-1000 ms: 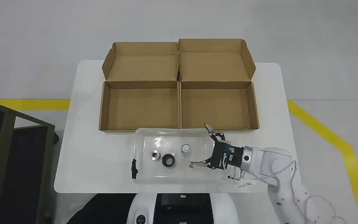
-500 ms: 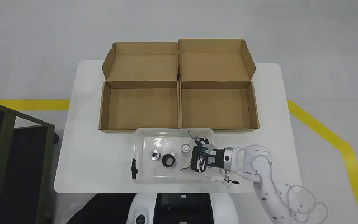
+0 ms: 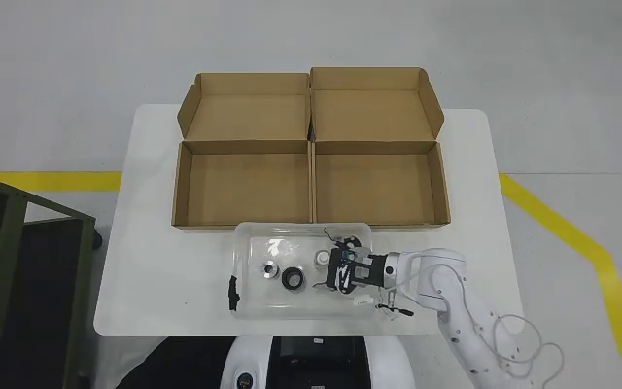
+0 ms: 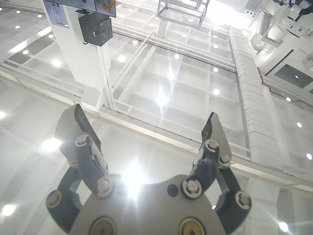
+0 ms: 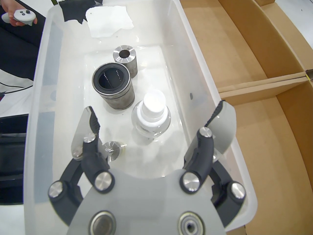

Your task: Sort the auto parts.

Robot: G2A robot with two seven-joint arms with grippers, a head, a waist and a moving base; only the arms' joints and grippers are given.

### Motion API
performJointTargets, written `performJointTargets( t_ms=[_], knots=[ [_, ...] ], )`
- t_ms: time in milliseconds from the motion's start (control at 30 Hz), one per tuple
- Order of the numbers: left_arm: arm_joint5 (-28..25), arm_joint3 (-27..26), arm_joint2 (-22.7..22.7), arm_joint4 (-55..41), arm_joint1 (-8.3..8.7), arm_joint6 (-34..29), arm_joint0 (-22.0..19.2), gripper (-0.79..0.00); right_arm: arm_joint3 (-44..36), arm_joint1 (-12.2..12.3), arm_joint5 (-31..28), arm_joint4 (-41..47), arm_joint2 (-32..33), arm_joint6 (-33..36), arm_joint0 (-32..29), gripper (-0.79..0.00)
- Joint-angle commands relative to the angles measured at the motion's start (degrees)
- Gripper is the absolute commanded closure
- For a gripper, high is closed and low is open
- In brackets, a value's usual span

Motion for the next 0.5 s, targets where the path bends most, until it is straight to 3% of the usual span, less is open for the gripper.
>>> performJointTargets(
  t_ms=[0, 233, 300, 467],
  knots=[
    [0.0, 0.0, 0.0, 0.0, 0.00, 0.0, 0.0, -0.785, 0.3, 0.1, 0.3, 0.0, 0.0, 0.0, 0.2, -0.271],
    [0.0, 0.0, 0.0, 0.0, 0.00, 0.0, 0.0, -0.785, 0.5, 0.5, 0.5, 0.0, -0.3, 0.3, 0.6, -0.108],
    [0.0, 0.0, 0.0, 0.0, 0.00, 0.0, 0.0, -0.785, 0.3, 0.6, 0.4, 0.0, -0.4, 0.3, 0.7, 0.000],
    [0.0, 0.0, 0.0, 0.0, 0.00, 0.0, 0.0, -0.785, -2.1, 1.1, -1.3, 0.5, 0.1, -0.2, 0.1, 0.000]
  ],
)
